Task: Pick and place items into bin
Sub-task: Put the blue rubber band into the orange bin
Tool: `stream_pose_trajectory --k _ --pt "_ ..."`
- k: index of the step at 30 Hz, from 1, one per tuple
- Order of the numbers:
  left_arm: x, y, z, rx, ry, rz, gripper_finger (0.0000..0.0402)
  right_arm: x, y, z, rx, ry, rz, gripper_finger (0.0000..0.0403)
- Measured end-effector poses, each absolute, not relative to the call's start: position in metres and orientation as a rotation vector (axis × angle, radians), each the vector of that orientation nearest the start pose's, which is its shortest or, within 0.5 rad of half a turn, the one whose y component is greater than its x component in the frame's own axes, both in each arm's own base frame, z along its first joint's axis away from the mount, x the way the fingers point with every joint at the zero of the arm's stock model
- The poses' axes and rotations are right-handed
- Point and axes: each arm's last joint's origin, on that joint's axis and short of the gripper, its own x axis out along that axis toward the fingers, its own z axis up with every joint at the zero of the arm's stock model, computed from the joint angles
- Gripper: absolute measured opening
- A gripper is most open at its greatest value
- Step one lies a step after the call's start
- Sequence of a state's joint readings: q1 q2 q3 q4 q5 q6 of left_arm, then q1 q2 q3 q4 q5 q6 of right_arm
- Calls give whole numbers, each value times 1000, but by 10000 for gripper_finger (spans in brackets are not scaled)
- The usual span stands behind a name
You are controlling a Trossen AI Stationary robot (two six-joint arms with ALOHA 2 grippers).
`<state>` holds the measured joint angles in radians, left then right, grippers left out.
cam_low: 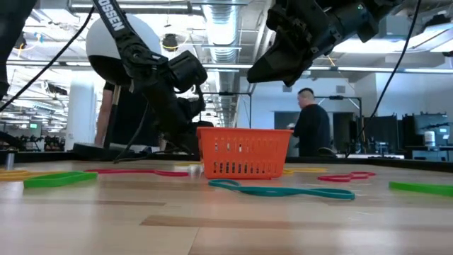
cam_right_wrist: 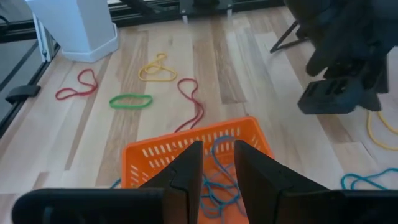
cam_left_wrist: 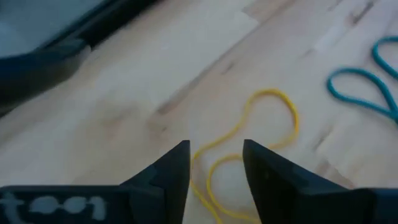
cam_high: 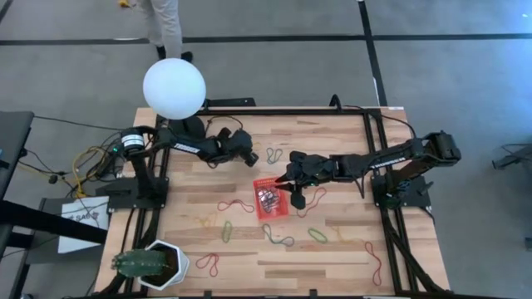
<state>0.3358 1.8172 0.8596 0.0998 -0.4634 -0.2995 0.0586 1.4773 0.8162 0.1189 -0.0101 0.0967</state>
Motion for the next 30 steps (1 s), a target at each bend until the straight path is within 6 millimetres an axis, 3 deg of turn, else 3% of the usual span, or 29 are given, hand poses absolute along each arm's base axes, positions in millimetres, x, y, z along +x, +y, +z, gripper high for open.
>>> stream_pose_trajectory --k 9,14,20,30 --pt "310 138 120 -321 747 829 180 307 18 212 78 563 34 88" --pt "320 135 125 -298 677 667 183 306 8 209 79 590 -71 88" --pt "326 130 129 -292 623 616 183 298 -34 195 35 718 -343 88" --pt "326 130 129 -286 631 617 183 305 -105 139 165 738 -413 83"
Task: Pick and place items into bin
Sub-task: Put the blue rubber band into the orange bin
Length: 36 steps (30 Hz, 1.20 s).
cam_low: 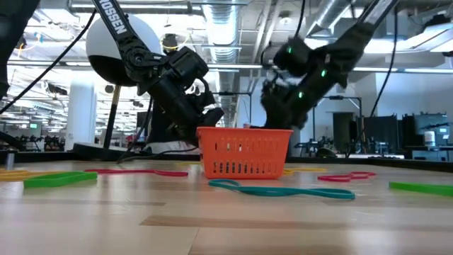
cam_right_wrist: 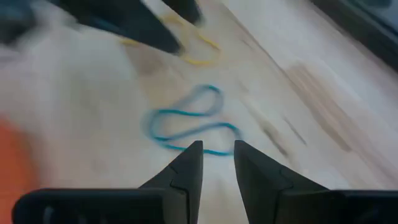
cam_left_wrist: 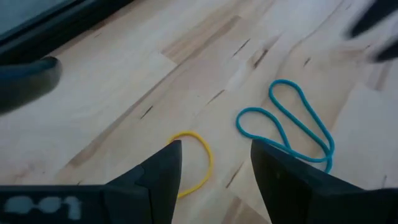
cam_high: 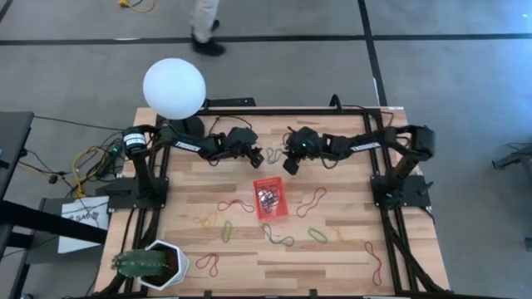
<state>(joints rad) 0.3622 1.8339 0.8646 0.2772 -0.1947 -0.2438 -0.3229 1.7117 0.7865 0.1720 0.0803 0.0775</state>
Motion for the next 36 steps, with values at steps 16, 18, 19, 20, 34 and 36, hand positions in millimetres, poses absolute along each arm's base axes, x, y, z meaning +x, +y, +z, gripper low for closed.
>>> stream_pose_trajectory --k 16,18,19,20,34,36 --pt "325 129 128 -271 650 616 183 338 -123 102 145 820 -426 74" --pt "325 129 128 -271 651 618 183 338 -123 102 139 829 -439 74" --pt "325 129 128 -270 651 617 183 338 -123 102 138 831 -440 73" --pt "325 129 128 -270 651 618 183 337 -124 102 140 836 -443 71" --pt "325 129 128 -279 651 599 183 335 -104 112 104 888 -390 3" --pt "326 129 128 -285 650 583 183 332 -97 127 88 879 -383 2"
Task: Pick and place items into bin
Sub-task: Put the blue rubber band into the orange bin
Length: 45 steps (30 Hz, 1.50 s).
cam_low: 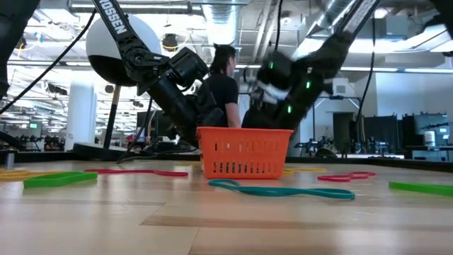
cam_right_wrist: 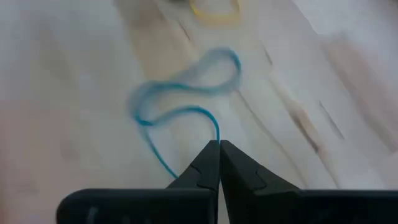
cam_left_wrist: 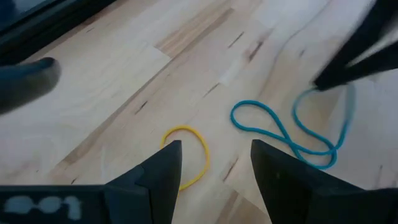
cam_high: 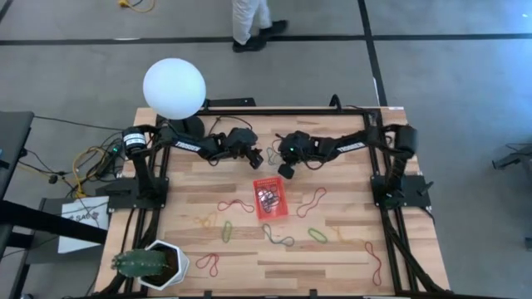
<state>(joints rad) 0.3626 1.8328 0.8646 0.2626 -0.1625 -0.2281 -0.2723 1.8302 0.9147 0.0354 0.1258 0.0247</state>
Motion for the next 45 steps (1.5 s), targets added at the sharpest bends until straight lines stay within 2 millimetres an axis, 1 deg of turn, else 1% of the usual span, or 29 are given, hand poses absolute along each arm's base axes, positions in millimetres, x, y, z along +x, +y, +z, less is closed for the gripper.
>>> stream_pose_trajectory --k 4,6,9,10,14,17,19,21,25,29,32,37,42,45 --pt "326 128 128 -293 652 564 183 321 -82 172 50 828 -378 1" --pt "326 128 128 -293 653 563 183 315 -72 194 45 781 -361 1" --pt "326 128 128 -294 652 564 183 305 -49 229 54 672 -308 1" --pt "326 128 128 -294 652 564 183 302 -41 237 54 642 -279 1" --pt "326 128 128 -294 652 565 183 296 -8 261 48 527 -153 1" --pt "326 128 128 -295 652 565 183 295 15 270 39 464 -63 0" --pt "326 128 128 -294 652 565 183 295 27 271 30 454 -22 0" --pt "326 128 128 -294 652 565 183 301 37 267 23 438 0 0" --pt "326 127 128 -306 649 568 183 314 46 246 4 481 -6 0" --pt "326 127 128 -311 647 565 183 325 44 221 -38 552 -111 0" --pt "326 126 128 -312 648 563 183 329 39 210 -41 591 -133 0" --pt "326 126 128 -311 648 566 183 333 42 199 15 628 -63 0" --pt "326 126 128 -310 648 567 183 336 40 191 16 650 -85 12" --pt "326 126 128 -310 648 566 183 336 35 190 18 656 -100 26"
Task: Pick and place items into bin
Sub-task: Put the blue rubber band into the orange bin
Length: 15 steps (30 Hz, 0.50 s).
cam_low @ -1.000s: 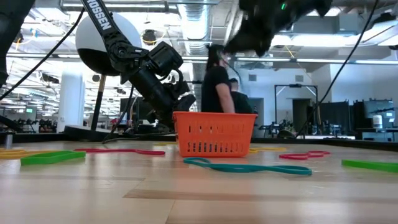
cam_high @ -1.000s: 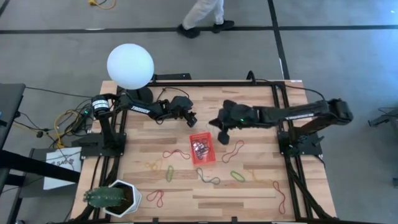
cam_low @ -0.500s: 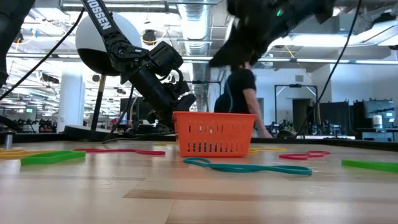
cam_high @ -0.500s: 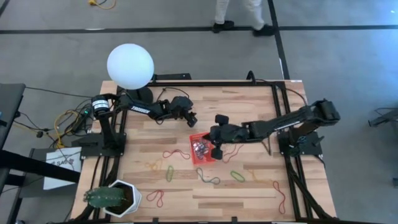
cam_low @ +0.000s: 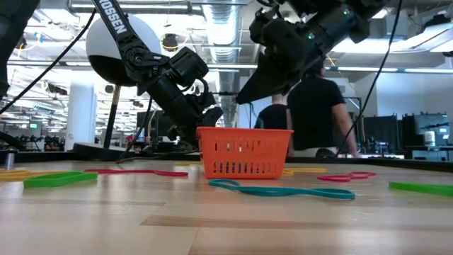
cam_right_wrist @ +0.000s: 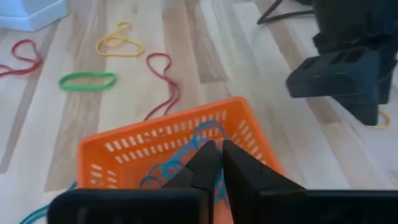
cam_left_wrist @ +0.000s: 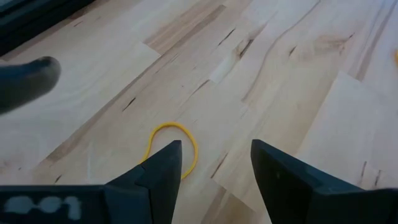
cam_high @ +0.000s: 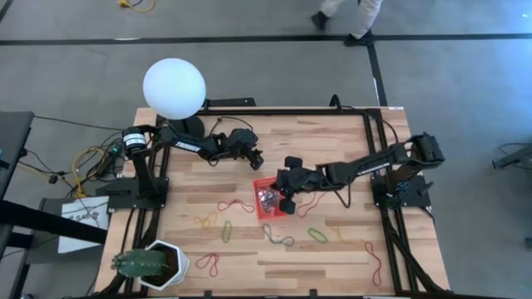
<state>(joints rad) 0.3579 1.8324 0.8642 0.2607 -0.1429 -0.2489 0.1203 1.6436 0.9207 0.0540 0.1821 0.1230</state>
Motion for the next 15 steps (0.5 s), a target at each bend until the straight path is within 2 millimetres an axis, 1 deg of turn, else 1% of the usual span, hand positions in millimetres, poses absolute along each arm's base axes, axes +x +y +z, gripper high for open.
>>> stream_pose_trajectory --k 2,6,8,12,15 --pt "326 127 128 -308 648 571 183 336 32 190 17 663 -109 36" --pt "326 128 128 -293 646 612 183 336 26 196 -2 638 -114 53" --pt "325 128 128 -291 646 620 183 336 24 195 -11 645 -119 58" --pt "323 131 126 -290 665 640 183 336 20 195 -9 645 -130 61" --pt "322 135 120 -296 678 671 183 336 19 195 -8 643 -133 61"
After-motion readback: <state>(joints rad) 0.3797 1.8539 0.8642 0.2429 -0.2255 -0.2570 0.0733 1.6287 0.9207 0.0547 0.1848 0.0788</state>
